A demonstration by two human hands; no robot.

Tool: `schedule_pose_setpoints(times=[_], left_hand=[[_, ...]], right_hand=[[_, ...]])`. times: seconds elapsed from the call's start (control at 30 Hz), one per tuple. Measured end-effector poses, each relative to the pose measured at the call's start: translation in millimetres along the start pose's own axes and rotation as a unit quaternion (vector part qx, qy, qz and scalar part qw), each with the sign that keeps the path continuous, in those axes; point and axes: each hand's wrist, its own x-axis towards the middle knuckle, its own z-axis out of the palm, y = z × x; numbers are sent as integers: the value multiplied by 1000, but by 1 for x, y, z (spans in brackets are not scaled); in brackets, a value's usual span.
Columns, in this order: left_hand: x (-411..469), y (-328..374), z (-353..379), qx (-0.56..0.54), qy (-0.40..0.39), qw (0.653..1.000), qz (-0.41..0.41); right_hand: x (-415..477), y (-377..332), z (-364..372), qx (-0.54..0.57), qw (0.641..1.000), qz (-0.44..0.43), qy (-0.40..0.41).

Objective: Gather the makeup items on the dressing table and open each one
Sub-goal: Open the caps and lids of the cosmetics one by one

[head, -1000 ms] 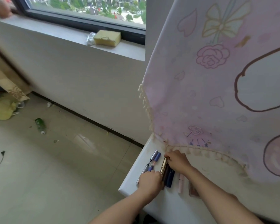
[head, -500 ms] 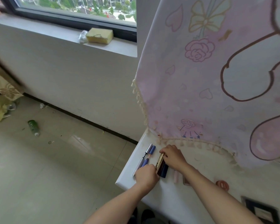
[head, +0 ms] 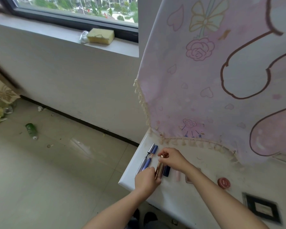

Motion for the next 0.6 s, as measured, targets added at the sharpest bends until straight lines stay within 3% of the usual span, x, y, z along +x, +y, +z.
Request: schedule_pose_setpoints(times=[0.2,0.33,0.6], left_hand=[[-9,-7,-42,-97,98,988,65],[-14,-18,-91,-219,136,957,136],[-31,-40,-163,-228,110,949,187]], right_hand=[[-21,-31,-31,164,985,-29,46],[-32,-61,-49,349,931,-83,65],[-44,-105,-47,353,921,-161,24]])
